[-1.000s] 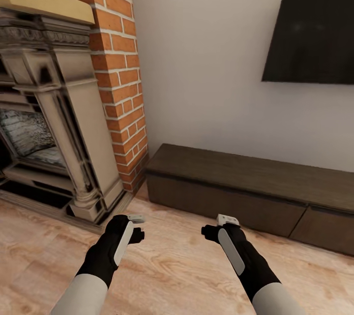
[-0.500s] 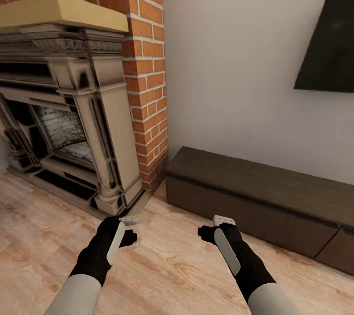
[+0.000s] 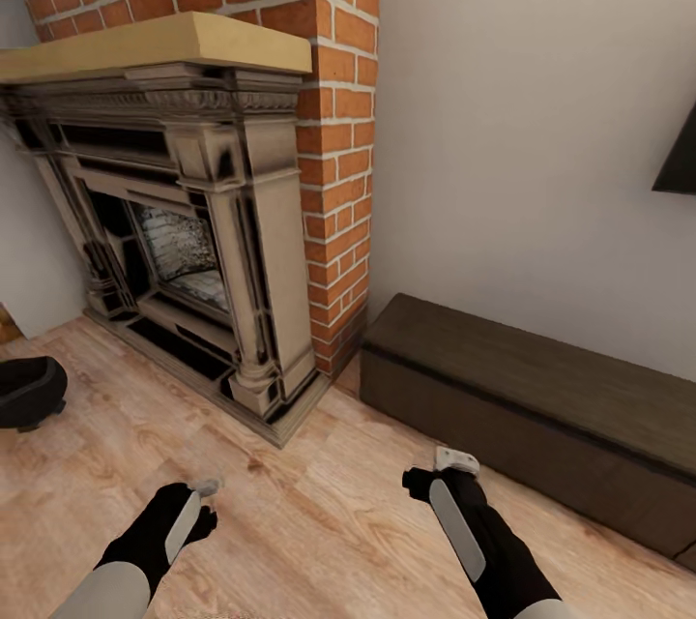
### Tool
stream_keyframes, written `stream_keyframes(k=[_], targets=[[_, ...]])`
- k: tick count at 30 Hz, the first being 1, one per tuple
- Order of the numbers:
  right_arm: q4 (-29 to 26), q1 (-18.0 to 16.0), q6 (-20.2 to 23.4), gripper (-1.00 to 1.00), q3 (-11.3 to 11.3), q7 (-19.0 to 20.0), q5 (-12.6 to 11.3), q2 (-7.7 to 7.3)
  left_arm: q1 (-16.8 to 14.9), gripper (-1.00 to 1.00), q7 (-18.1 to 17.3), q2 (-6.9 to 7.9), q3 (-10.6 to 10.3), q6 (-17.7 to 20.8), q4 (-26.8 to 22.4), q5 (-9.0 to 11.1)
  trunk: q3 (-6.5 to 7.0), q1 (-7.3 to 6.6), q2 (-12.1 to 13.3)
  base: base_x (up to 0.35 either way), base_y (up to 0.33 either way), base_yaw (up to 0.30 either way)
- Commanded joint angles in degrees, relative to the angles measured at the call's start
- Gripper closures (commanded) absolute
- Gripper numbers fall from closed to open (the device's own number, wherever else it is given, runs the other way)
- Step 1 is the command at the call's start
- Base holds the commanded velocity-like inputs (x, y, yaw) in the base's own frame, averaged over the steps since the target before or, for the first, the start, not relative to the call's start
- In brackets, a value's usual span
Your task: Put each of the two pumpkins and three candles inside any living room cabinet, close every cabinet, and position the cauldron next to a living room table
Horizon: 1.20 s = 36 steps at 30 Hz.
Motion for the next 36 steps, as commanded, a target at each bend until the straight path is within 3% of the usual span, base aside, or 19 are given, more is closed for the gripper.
stream_keyframes(k=[1,3,7,12,19,23,26,28,30,36], targets=[[-0.2,1.0,-1.7,-1.0,0.0,-0.2,0.0,0.0,0.0,-1.0,0.0,0.76,0.1,-2.4,1.8,0.1,0.15,-0.23,0.4,0.0,0.0,0.269],[-0.1,3.1,-4.4,-1.0,0.0,-0.4,0.0,-0.04,0.0,-1.0,0.0,1.87,0.1,-6.0,4.6,0.1,0.42,-0.67,1.2,0.0,0.0,0.269],[-0.4,7.4,-8.4,-1.0,0.1,-0.5,0.1,-0.57,0.6,-1.0,-0.1,2.52,0.1,-10.0,6.8,0.1,0.97,-1.55,2.8,0.0,0.0,0.268],[-0.5,8.8,-9.6,-1.0,0.4,-0.5,0.0,-2.09,0.8,-1.0,-0.1,2.76,0.1,-14.4,7.3,0.2,1.64,-2.64,4.8,0.0,0.0,0.259],[1.1,9.0,-10.0,-1.0,0.7,-0.6,0.1,-1.73,1.3,-1.0,-0.2,2.91,0.2,-16.1,7.4,0.2,2.56,-4.18,7.6,0.0,0.0,0.257],[3.5,9.0,-12.6,-1.0,1.0,-0.6,0.0,-1.61,1.8,-1.0,-0.2,2.85,0.1,-17.4,7.7,0.2,2.73,-4.62,8.4,0.0,0.0,0.256],[4.2,9.0,-13.3,-1.0,2.5,-0.6,0.1,-1.6,1.9,-1.0,-0.2,2.65,0.1,-17.6,7.7,0.2,2.59,-4.62,8.4,0.0,0.0,0.257],[4.6,9.0,-13.5,-1.0,5.3,-0.6,0.0,-1.54,2.0,-1.0,-0.1,2.48,0.1,-17.7,7.8,0.1,2.49,-4.62,8.4,0.0,0.0,0.255],[5.3,9.0,-13.8,-1.0,6.7,-0.7,0.0,-1.55,2.0,-1.0,-0.1,2.32,0.0,-17.7,8.2,0.0,2.39,-4.62,8.4,0.0,0.0,0.25],[5.9,9.0,-14.7,-1.0,7.4,-0.6,-0.1,-1.59,2.0,-1.0,-0.1,2.19,0.0,-17.7,8.5,0.0,2.08,-4.62,8.4,0.0,0.0,0.248]])
